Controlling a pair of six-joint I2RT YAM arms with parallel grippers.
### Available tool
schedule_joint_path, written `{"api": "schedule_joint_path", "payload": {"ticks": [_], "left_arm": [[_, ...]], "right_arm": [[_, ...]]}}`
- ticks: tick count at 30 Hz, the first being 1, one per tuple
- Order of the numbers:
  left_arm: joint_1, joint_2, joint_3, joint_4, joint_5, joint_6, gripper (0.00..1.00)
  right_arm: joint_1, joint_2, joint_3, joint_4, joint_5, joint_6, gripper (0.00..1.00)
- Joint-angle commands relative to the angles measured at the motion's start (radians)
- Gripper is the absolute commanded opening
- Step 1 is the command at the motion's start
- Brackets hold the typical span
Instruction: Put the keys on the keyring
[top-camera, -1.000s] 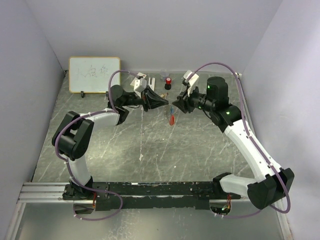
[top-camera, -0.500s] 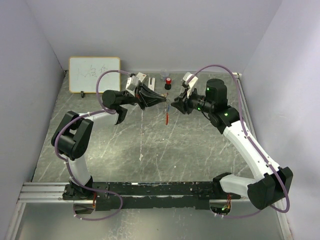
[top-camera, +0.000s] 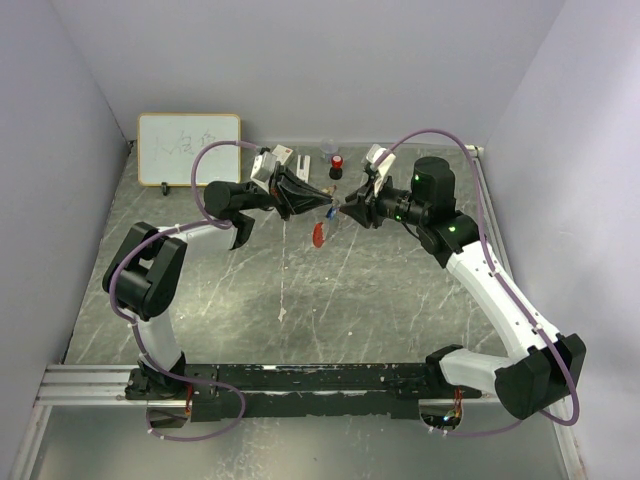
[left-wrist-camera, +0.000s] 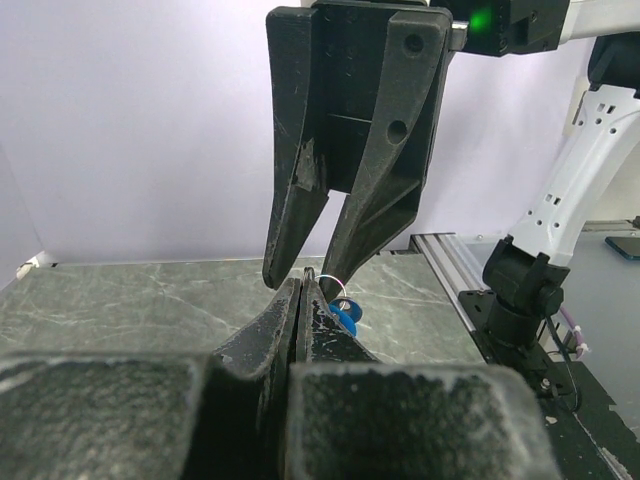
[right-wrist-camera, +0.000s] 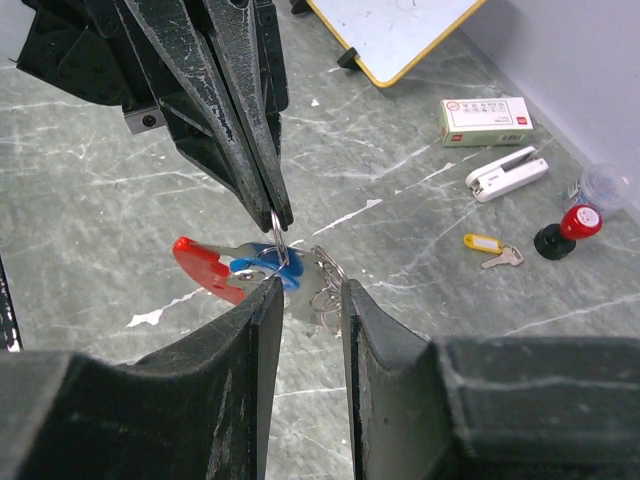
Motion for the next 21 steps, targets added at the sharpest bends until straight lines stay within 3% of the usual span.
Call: {"api": "schedule_joint_path", "payload": {"ticks": [1,11,21], "left_arm": [[0.004,-0.006,-0.007,0.016,0.001,0.028,0.07],[0.007,-0.037,-0.005,-0.081,-0.012,0.108,0.07],[0.006,-0.026,0.008,-0.059,-0.011,0.089,0.07]], "right_arm": [[-0.004,-0.017,0.007,0.021,-0.002,0.008,0.3],[-0.005,-0.059,-0.009,0.0,0.071,0.005,0.29],[-0.006,-0.027,0.0,0.014,0.025,0.01,0.29]]}}
